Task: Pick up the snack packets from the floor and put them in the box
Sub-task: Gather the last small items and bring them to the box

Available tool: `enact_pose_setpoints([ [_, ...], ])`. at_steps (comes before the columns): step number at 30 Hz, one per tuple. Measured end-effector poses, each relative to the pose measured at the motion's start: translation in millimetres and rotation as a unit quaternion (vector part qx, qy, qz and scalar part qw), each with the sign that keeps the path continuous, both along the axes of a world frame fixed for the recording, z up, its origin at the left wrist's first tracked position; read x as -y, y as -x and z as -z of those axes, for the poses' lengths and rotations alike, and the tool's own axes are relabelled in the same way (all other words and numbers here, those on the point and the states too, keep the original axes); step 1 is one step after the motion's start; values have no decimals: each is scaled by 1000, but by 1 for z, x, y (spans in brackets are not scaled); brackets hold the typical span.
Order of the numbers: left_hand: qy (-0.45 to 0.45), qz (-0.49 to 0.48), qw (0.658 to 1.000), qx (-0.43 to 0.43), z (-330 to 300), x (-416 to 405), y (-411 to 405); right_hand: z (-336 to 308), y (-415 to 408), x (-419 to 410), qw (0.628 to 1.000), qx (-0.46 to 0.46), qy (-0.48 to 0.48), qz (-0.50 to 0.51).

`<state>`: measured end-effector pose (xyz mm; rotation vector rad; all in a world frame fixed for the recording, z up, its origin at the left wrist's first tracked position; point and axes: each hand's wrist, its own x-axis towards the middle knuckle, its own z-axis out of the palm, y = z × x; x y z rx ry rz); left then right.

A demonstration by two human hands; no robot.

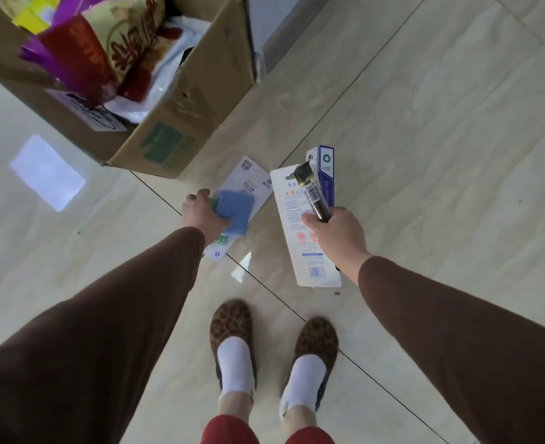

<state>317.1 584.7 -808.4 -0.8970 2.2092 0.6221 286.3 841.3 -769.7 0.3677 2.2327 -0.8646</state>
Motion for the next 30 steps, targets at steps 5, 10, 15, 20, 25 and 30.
enact_pose_setpoints([
  [5,-15,18,1000,20,21,-5,-15,23,-30,9,1000,9,-9,-23],
  [10,-65,-54,996,-19,-3,-10,-24,7,-43,10,999,13,-21,-23],
  [15,-84,-57,995,-6,-80,-1,-39,-62,-47,17,999,15,-25,-15],
  [20,-109,-118,986,-43,-179,17,-51,-152,-47,45,1000,-3,-23,8],
  [25,-128,-160,975,-89,-266,65,-50,-230,-41,100,999,-21,-8,44],
  [30,-138,-176,968,-113,-316,147,-37,-276,-29,186,995,-34,18,96],
])
